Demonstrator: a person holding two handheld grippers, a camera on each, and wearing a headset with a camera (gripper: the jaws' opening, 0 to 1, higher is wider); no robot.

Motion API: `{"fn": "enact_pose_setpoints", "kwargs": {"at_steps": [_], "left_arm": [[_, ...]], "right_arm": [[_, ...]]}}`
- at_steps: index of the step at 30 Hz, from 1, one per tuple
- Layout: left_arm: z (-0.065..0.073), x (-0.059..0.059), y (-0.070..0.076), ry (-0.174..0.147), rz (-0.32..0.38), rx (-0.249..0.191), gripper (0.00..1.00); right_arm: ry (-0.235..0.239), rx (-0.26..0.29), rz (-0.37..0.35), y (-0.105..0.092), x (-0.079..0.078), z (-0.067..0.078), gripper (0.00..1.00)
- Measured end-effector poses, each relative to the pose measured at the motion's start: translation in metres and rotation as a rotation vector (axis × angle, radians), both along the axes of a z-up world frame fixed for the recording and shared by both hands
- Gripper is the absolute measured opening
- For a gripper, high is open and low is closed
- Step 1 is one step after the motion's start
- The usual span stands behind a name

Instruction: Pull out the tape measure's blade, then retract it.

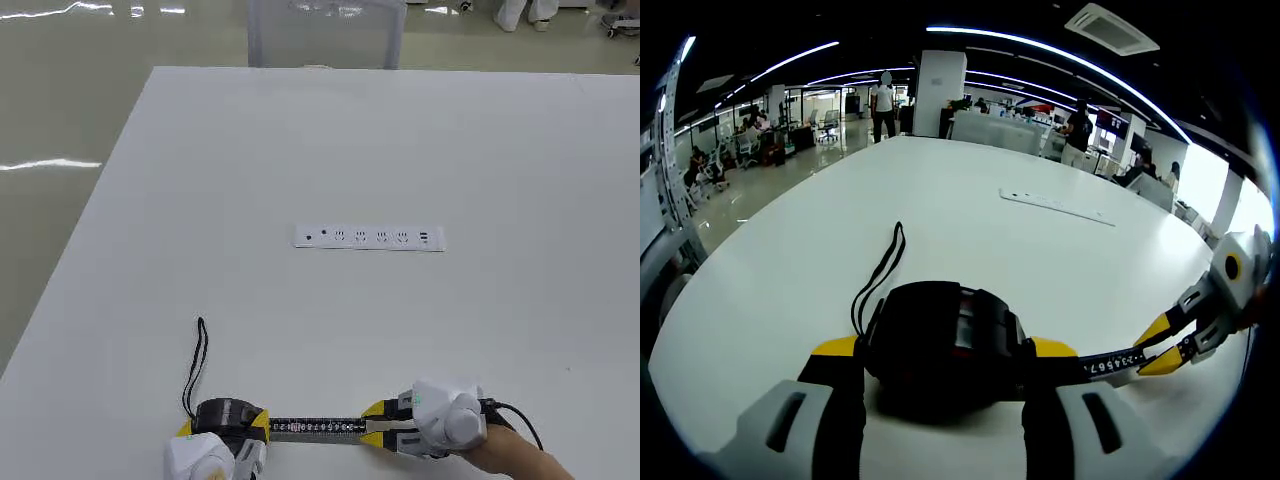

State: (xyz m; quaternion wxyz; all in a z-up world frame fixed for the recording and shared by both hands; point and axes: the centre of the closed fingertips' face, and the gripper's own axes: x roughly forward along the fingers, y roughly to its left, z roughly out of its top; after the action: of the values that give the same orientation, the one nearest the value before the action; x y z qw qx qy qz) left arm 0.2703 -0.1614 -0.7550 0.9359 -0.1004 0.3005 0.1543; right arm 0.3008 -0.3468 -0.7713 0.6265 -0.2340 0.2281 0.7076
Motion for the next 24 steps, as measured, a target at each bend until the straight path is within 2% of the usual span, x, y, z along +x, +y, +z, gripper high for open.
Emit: {"fn": "enact_pose_setpoints", "kwargs": {"at_steps": [24], "left_arm": [[0.0, 0.0, 0.001, -0.002, 0.002, -0.013, 0.61]], "right_arm": [[0.007, 0.017, 0.015, 0.026, -0.003, 0.0, 0.12]]}}
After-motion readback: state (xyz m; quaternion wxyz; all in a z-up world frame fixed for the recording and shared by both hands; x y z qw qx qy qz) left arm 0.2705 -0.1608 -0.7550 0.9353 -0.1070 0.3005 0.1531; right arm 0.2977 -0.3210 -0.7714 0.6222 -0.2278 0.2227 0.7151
